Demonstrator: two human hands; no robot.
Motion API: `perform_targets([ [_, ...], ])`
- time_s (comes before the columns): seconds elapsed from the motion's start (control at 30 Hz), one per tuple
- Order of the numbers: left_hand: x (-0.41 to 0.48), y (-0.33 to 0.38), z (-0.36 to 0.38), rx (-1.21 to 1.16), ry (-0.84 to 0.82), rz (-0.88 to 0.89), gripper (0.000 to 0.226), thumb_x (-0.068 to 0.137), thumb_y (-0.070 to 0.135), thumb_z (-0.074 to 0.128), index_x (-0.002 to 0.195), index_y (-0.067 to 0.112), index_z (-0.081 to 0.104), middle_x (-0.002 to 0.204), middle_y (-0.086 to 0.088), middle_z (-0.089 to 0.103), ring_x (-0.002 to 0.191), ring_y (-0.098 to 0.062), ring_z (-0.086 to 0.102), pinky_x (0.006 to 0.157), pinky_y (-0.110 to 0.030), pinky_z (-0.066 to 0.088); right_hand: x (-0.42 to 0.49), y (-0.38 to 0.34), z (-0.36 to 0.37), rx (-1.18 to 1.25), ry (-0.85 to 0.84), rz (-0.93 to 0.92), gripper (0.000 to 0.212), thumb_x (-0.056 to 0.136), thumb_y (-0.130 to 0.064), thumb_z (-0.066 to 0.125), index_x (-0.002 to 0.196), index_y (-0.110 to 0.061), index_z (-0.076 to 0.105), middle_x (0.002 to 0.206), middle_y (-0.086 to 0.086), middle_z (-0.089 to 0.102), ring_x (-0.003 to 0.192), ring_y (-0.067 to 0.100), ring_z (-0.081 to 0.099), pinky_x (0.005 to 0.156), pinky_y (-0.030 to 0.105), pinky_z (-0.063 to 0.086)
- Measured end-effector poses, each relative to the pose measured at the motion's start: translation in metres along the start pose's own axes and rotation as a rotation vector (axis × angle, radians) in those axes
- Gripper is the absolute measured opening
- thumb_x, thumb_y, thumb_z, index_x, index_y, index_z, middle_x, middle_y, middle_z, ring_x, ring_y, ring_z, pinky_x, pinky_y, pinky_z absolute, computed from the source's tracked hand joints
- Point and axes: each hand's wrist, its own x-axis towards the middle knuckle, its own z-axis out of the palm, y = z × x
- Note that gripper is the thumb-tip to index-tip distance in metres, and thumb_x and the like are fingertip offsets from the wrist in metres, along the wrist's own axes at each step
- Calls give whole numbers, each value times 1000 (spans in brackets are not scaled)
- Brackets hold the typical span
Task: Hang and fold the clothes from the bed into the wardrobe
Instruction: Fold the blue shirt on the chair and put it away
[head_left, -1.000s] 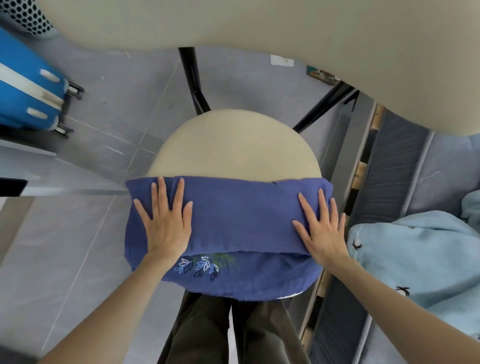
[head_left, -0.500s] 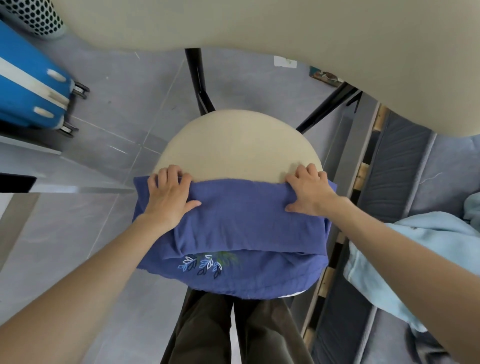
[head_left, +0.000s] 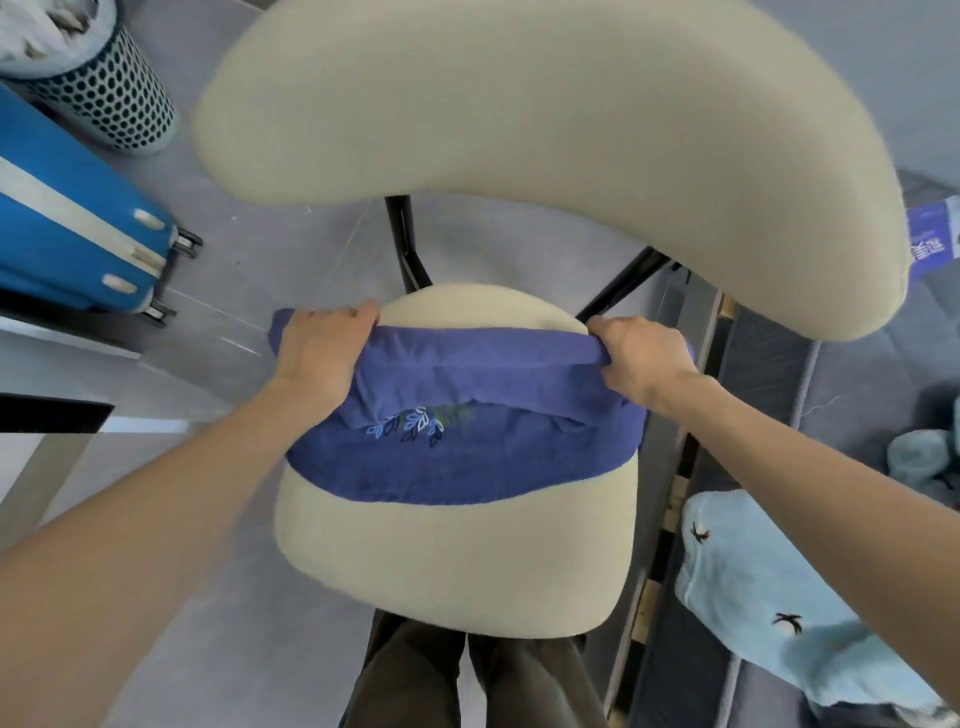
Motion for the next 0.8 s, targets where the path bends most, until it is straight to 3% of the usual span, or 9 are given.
perform_targets([
  [0.13, -19, -4, 5, -79, 89, 93, 42, 77, 5, 64, 116, 13, 53, 91, -7, 67, 83, -32, 62, 79, -34, 30, -15, 2, -1, 35, 99, 18, 22, 82, -3, 54, 102, -12, 50, 94, 5, 57, 83, 27, 53, 60, 36, 40],
  [0.23, -55, 2, 21, -99, 103, 168, 57, 65, -7, 70, 120, 8, 61, 79, -11, 69, 69, -32, 63, 75, -36, 42, -40, 4, 20, 5, 86, 6, 29, 83, -7, 56, 111, -14, 48, 105, 6, 58, 97, 27, 55, 61, 33, 36],
  [0.33, -97, 8, 42, -122, 117, 241, 72, 44, -10, 84, 113, 5, 69, 65, -11, 65, 47, -30, 59, 50, -34, 50, -65, 4, 52, -10, -12, 29, 35, 88, -14, 54, 120, -17, 43, 120, 6, 53, 110, 27, 52, 64, 32, 36],
  [0.4, -120, 12, 59, -168, -36, 198, 74, 60, -5, 80, 129, 12, 60, 75, -11, 64, 55, -30, 62, 45, -33, 47, -78, 2, 73, -36, -140, 53, 34, 90, -14, 50, 122, -16, 40, 122, 8, 48, 111, 27, 49, 64, 34, 40],
  [0.47, -133, 15, 76, -139, -234, 173, 80, 81, 12, 66, 150, 29, 28, 102, -4, 60, 81, -24, 64, 57, -32, 47, -88, 0, 90, -47, -278, 80, 42, 90, -14, 51, 129, -16, 36, 126, 8, 42, 113, 25, 45, 68, 34, 44],
  [0.53, -139, 16, 86, -127, -383, 177, 80, 87, 37, 57, 150, 40, 7, 118, 5, 53, 98, -17, 59, 68, -30, 46, -95, -4, 100, -64, -361, 79, 48, 89, -16, 53, 133, -17, 32, 129, 7, 37, 115, 25, 42, 76, 33, 44],
  [0.57, -139, 17, 86, -152, -400, 162, 78, 85, 49, 55, 149, 41, 11, 119, 8, 53, 100, -14, 58, 70, -28, 46, -98, -8, 103, -54, -356, 83, 47, 88, -17, 54, 131, -17, 33, 127, 7, 37, 114, 24, 41, 82, 33, 43],
  [0.67, -131, 26, 79, -299, -181, 153, 54, 86, 56, 52, 133, 31, 47, 108, 9, 57, 95, -14, 58, 66, -27, 44, -103, -26, 105, 119, -141, 149, 30, 86, -18, 52, 114, -18, 41, 112, 1, 42, 103, 21, 42, 85, 33, 40],
  [0.8, -90, 53, 60, -428, 60, 228, 37, 92, 32, 57, 126, 17, 59, 109, -2, 54, 94, -22, 54, 77, -35, 41, -113, -61, 106, 675, 63, 449, 11, 91, -22, 50, 93, -17, 40, 89, -4, 49, 77, 18, 49, 56, 31, 35],
])
